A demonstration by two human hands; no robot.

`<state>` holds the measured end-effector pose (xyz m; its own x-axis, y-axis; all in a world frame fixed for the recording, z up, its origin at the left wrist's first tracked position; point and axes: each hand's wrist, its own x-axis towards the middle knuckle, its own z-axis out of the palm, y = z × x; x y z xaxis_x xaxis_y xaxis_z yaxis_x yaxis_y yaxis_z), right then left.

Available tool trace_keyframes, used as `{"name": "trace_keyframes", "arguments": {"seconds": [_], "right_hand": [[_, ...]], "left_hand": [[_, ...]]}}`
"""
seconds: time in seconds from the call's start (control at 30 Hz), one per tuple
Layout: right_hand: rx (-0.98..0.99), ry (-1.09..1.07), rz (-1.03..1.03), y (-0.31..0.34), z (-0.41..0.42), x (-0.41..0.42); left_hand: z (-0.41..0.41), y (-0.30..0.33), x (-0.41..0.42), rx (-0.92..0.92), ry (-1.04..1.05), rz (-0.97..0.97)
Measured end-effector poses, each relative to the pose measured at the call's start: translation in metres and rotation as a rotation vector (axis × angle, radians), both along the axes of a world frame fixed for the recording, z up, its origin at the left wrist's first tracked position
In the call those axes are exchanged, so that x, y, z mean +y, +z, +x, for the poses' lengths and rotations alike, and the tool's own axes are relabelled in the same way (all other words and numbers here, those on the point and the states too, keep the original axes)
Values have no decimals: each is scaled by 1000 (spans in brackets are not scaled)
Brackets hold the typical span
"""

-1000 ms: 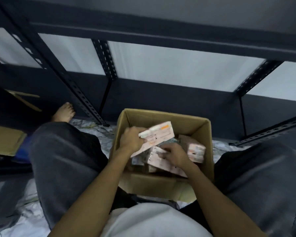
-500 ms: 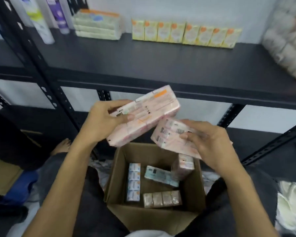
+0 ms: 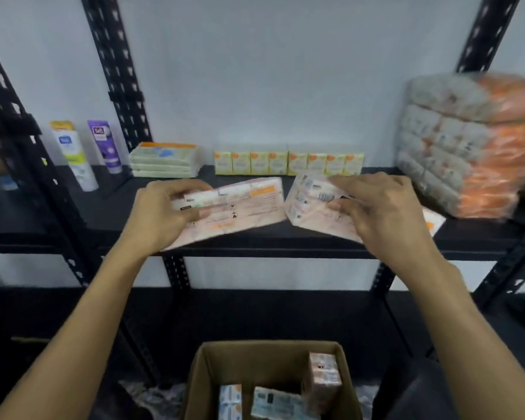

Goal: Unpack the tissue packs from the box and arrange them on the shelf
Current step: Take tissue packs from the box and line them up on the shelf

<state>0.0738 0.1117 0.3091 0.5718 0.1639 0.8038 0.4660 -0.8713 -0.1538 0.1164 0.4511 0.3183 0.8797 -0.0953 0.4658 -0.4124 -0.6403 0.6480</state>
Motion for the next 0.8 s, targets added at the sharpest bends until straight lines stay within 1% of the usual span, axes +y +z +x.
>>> {"name": "trace_keyframes", "arguments": {"seconds": [0.13, 0.2, 0.3, 0.37, 0.47, 0.53, 0.67, 0.73, 0.8], "right_hand": [[22, -84, -94, -22, 43, -6], [62, -118, -121, -37, 61, -10], [135, -110, -52, -51, 77, -9], [189, -77, 10, -52, 82, -8], [251, -85, -16, -45, 88, -6], [315, -103, -67, -38, 88, -6], [480, -92, -101, -9, 87, -11], [461, -109, -72, 4, 93, -14], [415, -190, -75, 13, 104, -17]], "left_hand": [[36, 0, -6, -12, 20, 127], [50, -4, -11, 10, -2, 146], [67, -16, -20, 44, -16, 104], [74, -21, -27, 28, -2, 83], [77, -22, -34, 2, 35, 84], [77, -19, -37, 24, 50, 137], [72, 17, -37, 213, -43, 369], [72, 39, -40, 240, -100, 430], [73, 53, -49, 192, -143, 366]]}}
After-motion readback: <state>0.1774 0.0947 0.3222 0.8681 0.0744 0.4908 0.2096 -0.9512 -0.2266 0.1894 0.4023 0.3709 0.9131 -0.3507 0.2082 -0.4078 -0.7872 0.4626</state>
